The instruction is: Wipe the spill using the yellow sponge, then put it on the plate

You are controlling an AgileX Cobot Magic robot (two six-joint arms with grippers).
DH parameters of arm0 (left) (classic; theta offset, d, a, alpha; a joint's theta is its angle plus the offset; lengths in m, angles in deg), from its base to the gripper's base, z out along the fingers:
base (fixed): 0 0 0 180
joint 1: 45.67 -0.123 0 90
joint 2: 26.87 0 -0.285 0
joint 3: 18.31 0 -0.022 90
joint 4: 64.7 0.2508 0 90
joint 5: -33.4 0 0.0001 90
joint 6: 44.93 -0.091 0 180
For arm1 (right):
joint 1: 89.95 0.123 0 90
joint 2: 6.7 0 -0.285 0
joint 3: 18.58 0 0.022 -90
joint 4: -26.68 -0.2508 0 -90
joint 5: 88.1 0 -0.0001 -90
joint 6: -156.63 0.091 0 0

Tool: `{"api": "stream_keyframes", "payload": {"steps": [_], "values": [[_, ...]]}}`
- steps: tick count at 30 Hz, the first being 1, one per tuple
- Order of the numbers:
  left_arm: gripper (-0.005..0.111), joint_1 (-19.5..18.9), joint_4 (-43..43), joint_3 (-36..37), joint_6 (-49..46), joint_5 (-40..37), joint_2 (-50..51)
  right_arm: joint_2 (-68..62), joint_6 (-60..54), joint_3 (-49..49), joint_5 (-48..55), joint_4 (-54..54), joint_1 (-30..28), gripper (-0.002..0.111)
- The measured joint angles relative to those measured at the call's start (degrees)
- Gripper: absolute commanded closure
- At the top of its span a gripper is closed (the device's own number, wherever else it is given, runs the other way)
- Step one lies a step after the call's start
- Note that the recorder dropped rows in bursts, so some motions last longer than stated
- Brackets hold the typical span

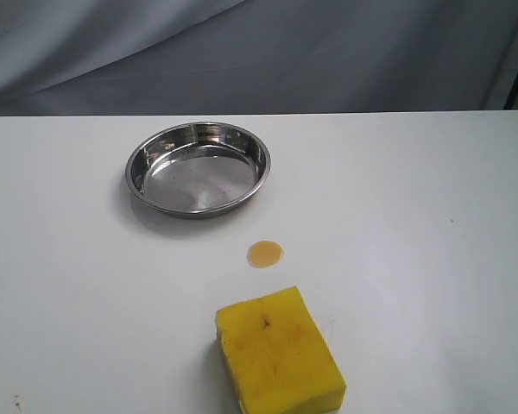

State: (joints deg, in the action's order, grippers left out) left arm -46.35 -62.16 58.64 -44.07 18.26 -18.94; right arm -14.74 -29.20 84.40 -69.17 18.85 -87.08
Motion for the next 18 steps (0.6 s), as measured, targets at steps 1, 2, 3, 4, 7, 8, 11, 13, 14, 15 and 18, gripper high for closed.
{"api": "stream_keyframes", "payload": {"steps": [1, 2, 3, 4, 7, 8, 11, 13, 14, 15, 18], "values": [[0.107, 0.00, 0.00, 0.00, 0.00, 0.00, 0.00, 0.00, 0.00, 0.00, 0.00, 0.00, 0.00, 0.108], [0.107, 0.00, 0.00, 0.00, 0.00, 0.00, 0.00, 0.00, 0.00, 0.00, 0.00, 0.00, 0.00, 0.108], [0.107, 0.00, 0.00, 0.00, 0.00, 0.00, 0.00, 0.00, 0.00, 0.00, 0.00, 0.00, 0.00, 0.108], [0.107, 0.00, 0.00, 0.00, 0.00, 0.00, 0.00, 0.00, 0.00, 0.00, 0.00, 0.00, 0.00, 0.108], [0.107, 0.00, 0.00, 0.00, 0.00, 0.00, 0.00, 0.00, 0.00, 0.00, 0.00, 0.00, 0.00, 0.108], [0.107, 0.00, 0.00, 0.00, 0.00, 0.00, 0.00, 0.00, 0.00, 0.00, 0.00, 0.00, 0.00, 0.108], [0.107, 0.00, 0.86, 0.00, 0.00, 2.55, 0.00, 0.00, 0.00, 0.00, 0.00, 0.00, 0.00, 0.108], [0.107, 0.00, 0.86, 0.00, 0.00, 4.71, 0.00, 0.00, 0.00, 0.00, 0.00, 0.00, 0.00, 0.108], [0.107, 0.00, 0.46, 0.00, 0.12, 6.23, 0.00, 0.00, 0.00, 0.00, 0.00, 0.00, 0.00, 0.108], [0.107, 0.00, -1.84, 0.00, 1.00, 8.09, 0.00, 0.00, 0.00, 0.00, 0.00, 0.00, 0.00, 0.108], [0.107, 0.00, -8.43, 0.00, 2.71, 10.12, 0.00, 0.00, 0.00, 0.00, 0.00, 0.00, 0.00, 0.108]]}}
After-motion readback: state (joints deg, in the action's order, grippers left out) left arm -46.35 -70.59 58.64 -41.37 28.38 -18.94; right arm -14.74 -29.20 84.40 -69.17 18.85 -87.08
